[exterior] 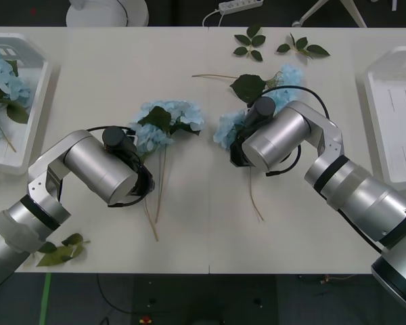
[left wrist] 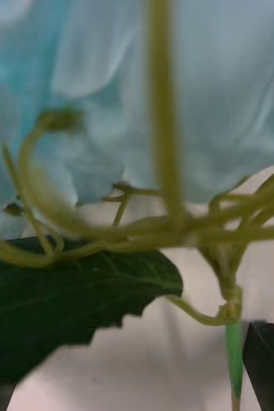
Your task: Place the red flowers into the right box and the blue flowers into the left box. If a person shows an open palm, hand one flower to the person first, then continue sorting.
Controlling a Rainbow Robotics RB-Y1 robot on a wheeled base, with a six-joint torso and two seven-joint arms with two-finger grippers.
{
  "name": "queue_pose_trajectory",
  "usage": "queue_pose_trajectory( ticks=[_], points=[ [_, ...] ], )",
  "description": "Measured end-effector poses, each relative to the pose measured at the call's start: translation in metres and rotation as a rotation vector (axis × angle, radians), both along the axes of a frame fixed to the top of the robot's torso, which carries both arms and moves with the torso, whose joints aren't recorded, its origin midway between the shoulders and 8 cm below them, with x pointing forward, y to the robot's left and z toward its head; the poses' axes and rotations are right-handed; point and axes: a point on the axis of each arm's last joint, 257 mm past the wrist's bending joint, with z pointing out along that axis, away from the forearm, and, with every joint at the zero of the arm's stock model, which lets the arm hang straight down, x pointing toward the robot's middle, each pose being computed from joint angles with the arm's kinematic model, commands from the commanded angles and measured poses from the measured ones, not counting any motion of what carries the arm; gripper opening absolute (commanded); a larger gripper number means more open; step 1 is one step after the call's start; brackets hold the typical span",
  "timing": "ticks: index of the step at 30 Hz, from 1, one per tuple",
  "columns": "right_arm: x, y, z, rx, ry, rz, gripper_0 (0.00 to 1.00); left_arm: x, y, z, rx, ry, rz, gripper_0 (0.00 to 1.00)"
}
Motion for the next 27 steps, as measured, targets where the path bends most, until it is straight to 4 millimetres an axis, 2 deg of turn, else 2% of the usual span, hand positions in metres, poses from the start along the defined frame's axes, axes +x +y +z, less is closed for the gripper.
queue_pose_trajectory(
  ticks=[5,7,8,9,11,16,22,24,27],
  points=[
    [0.0,-0.001,-0.001,0.005,0.003,-0.001,0.0,0.009,-0.004,0.002,0.01,0.0,-0.005,1.0],
    [-0.001,-0.002,0.0,0.018,0.01,0.0,0.0,0.014,-0.005,0.005,0.017,-0.011,-0.008,0.83],
    [-0.003,-0.001,0.0,0.029,0.019,0.004,0.0,0.015,-0.008,0.006,0.017,-0.015,-0.013,0.59],
    [-0.004,-0.003,0.001,0.031,0.026,0.022,0.0,0.016,-0.01,0.007,0.016,-0.019,-0.018,0.28],
    [-0.006,-0.008,0.006,0.009,0.033,0.085,0.0,0.016,-0.014,0.007,0.015,-0.021,-0.026,0.0],
    [-0.016,-0.033,0.038,-0.045,0.053,0.228,0.0,0.016,-0.024,0.006,0.004,-0.023,-0.037,0.0],
    [-0.025,-0.048,0.108,0.014,0.035,0.357,0.0,0.02,-0.02,0.009,0.021,-0.037,-0.035,0.0],
    [-0.024,-0.044,0.136,0.053,-0.011,0.406,0.0,0.022,-0.012,0.01,0.033,-0.04,-0.029,0.0],
    [-0.021,-0.031,0.177,0.156,-0.084,0.434,0.0,0.021,0.016,0.014,0.075,-0.03,0.0,0.0]
  ],
)
